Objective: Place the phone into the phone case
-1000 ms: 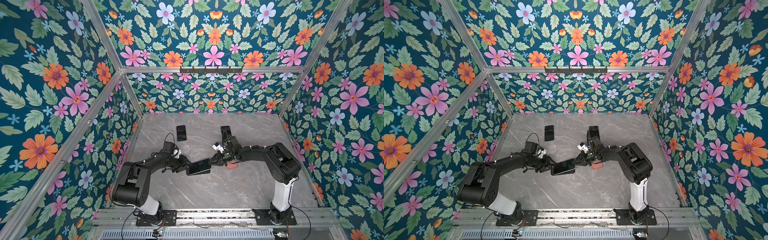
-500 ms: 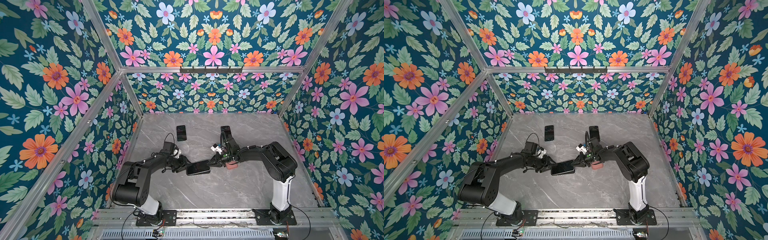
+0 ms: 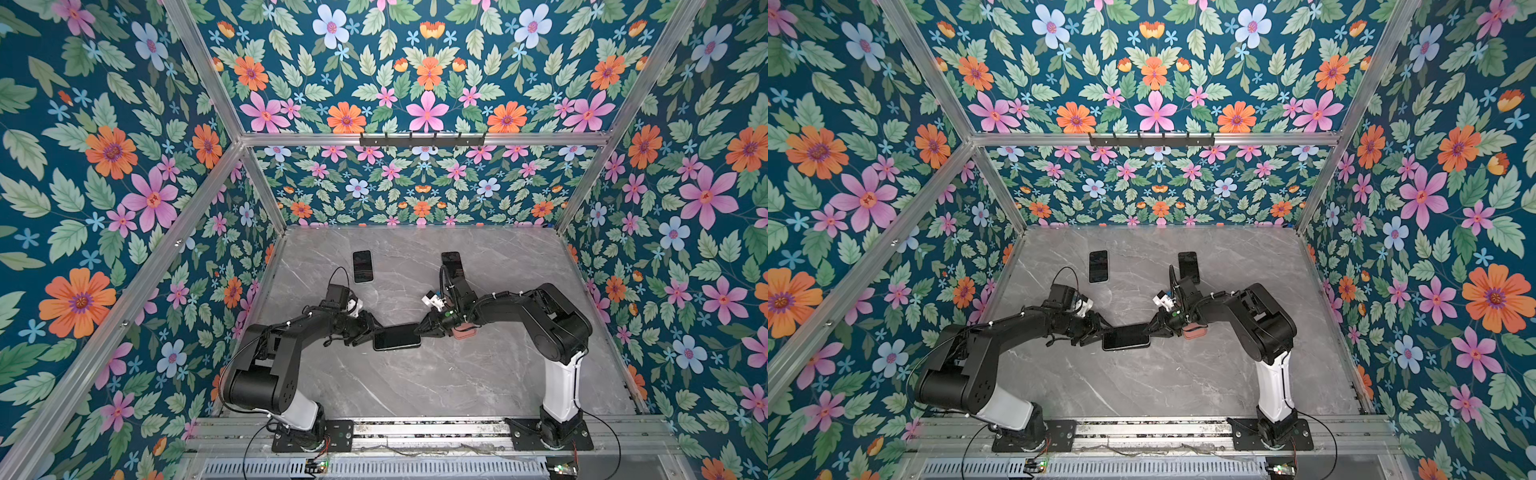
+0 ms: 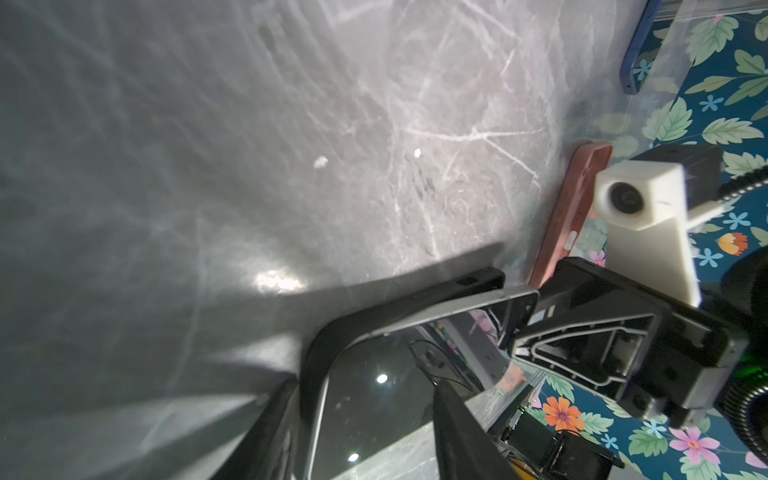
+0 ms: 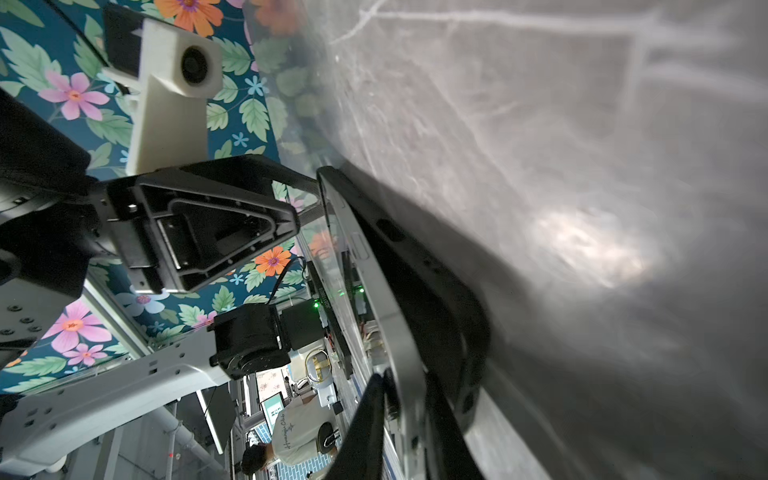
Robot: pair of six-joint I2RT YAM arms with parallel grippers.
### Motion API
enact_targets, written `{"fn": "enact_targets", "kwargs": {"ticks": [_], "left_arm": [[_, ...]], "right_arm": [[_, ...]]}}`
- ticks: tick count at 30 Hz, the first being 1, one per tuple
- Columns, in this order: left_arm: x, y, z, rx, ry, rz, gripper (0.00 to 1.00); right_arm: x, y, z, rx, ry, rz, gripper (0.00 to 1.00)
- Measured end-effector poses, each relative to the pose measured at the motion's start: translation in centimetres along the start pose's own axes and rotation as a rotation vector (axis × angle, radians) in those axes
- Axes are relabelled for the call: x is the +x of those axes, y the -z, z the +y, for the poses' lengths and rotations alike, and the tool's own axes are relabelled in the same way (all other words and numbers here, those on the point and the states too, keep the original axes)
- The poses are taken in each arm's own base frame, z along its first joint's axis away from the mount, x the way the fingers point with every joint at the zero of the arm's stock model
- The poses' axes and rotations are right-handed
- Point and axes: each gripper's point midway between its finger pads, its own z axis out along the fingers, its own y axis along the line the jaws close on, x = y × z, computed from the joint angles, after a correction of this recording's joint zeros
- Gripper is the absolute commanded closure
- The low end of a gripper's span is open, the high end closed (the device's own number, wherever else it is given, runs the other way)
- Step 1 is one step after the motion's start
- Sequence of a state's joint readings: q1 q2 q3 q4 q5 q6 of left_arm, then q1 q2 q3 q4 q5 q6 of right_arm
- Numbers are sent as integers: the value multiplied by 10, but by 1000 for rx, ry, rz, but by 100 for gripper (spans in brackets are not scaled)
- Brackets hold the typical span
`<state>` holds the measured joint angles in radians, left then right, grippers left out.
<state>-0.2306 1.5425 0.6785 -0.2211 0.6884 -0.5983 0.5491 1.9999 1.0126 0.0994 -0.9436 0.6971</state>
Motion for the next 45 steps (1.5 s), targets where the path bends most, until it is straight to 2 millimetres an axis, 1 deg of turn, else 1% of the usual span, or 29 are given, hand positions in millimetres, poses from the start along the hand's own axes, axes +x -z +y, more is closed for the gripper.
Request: {"fn": "enact_targets", "kwargs": {"ticks": [2,8,12,17,22,26,31,35,41,45], "left_arm": [[0,0,0,2,-1,-1,46],[2,0,0,5,-1,2,46],[3,0,1,5,-1,2,46],[5,2,3,-4,-1,-3,52],[11,3,8,-20,3,1,59],[16,0,9,-19,-2,12,62],[16,-3,6,-14,-11,15,62],[16,-4,6,-12,-13,13,62],[15,-5,5,-5,-16,14,61],[15,-5,4,-1,-18,13,58]], "right_arm": [[0,1,-2,17,-8,-5,76],[-3,4,1,44,1,-18,68],[-3,6,7,68,13,-26,64],[-2,8,15,108,42,-35,63],[3,3,13,167,46,-25,65],[5,-3,8,200,42,-14,65],[4,-4,6,251,49,-15,65],[4,-3,5,295,51,-16,63],[5,2,8,383,81,-14,54],[7,3,9,441,89,-8,48]]}}
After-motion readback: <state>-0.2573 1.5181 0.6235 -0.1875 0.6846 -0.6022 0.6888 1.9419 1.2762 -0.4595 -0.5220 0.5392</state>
